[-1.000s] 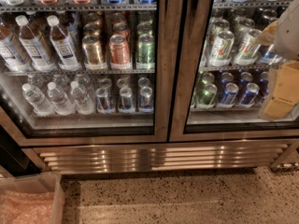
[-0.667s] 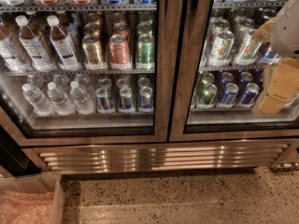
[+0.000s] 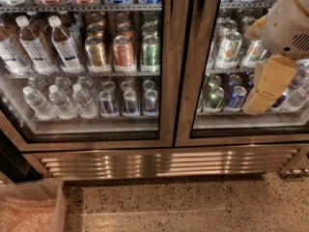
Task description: Open left fridge door
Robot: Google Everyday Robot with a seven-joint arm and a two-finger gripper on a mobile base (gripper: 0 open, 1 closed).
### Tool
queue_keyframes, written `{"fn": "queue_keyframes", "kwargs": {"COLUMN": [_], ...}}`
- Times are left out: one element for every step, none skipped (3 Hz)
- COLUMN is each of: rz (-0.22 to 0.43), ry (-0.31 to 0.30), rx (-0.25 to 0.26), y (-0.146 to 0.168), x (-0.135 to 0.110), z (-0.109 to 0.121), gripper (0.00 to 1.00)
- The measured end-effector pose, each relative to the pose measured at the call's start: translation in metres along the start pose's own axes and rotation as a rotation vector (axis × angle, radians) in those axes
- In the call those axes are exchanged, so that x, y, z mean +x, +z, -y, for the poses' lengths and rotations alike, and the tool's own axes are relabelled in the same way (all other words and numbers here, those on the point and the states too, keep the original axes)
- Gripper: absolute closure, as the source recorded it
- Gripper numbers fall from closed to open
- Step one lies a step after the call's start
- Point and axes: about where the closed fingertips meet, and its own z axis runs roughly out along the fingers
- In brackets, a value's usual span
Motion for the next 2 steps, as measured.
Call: {"fn": "queue_keyframes", "kwargs": {"rz": [0.024, 0.095], "ry": [0.019, 0.060], "rx": [0.015, 0.062], "y": [0.004, 0.009], "x": [-0.003, -0.026], "z": [0.001, 0.011], "gripper": [0.00, 0.00]}}
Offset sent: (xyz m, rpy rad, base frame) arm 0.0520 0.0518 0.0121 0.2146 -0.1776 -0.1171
